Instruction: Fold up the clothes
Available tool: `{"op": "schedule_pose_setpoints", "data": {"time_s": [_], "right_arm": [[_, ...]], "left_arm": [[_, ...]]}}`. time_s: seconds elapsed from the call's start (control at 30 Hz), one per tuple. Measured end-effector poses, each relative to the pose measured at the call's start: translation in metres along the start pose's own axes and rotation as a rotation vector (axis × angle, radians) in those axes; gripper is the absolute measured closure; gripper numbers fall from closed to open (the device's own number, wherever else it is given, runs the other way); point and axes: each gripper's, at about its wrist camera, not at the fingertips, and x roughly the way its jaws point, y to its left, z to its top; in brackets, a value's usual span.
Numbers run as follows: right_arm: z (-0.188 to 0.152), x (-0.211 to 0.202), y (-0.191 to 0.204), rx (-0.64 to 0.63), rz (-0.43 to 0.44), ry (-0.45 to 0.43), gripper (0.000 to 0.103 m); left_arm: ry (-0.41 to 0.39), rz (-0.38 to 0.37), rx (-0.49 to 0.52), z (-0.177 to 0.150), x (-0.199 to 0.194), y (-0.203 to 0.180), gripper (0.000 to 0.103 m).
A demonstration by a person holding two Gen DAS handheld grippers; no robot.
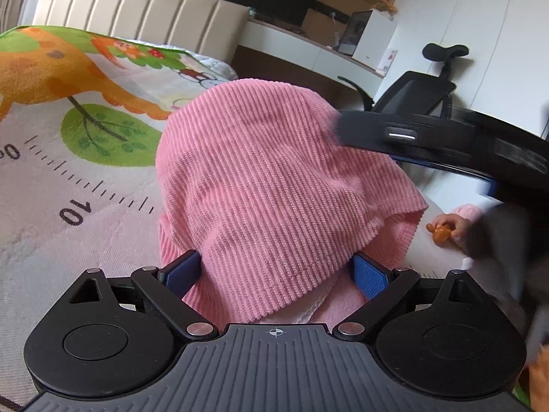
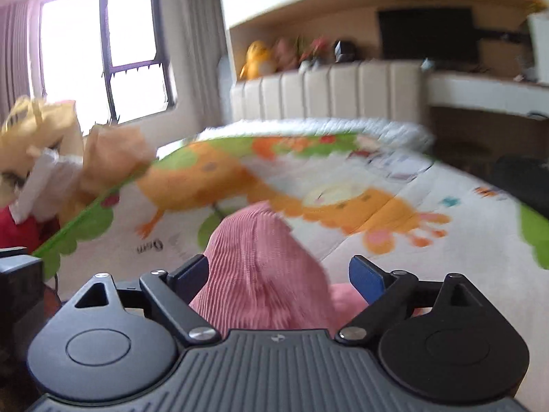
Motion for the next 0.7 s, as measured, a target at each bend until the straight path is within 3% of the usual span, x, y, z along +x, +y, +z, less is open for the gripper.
{"op": "schedule_pose_setpoints", "data": {"time_s": [0.07,0.13,0.17,0.2,0.3,0.37,0.53,0.63,0.7], "right_arm": [[0.004,0.019,0.003,-0.027,0.000,0.060,0.013],[0.001,0.014,-0.002,-0.021,-0.031,0.053,0.014],[0.000,0.011,-0.004,-0.018,-0.046,0.050,0.031],[-0.002,0.008,-0.006,-0.015,-0.061,0.046,0.057],[-0.006,0.000,-0.012,-0.006,-0.107,0.036,0.083],[-0.009,-0.005,-0.016,0.000,-0.137,0.029,0.090],[-0.018,-0.015,-0.026,0.009,-0.221,0.024,0.091],[-0.042,0.003,-0.031,-0.029,-0.327,0.098,0.091],[-0.054,0.012,-0.034,-0.047,-0.385,0.138,0.090]], "left_arm": [[-0.008,-0.015,0.000,-0.001,-0.001,0.002,0.007],[-0.014,-0.029,-0.011,-0.002,-0.002,0.005,0.007],[-0.015,-0.039,-0.017,-0.002,-0.003,0.006,0.007],[-0.015,-0.049,-0.023,-0.002,-0.004,0.007,0.007],[-0.020,-0.084,-0.036,0.000,-0.009,0.009,0.007],[-0.033,-0.124,-0.040,0.004,-0.017,0.008,0.007],[-0.076,-0.217,-0.086,0.015,-0.036,0.005,0.006],[-0.054,-0.213,-0.149,0.020,-0.031,0.007,0.006],[-0.030,-0.172,-0.166,0.021,-0.023,0.007,0.006]]}}
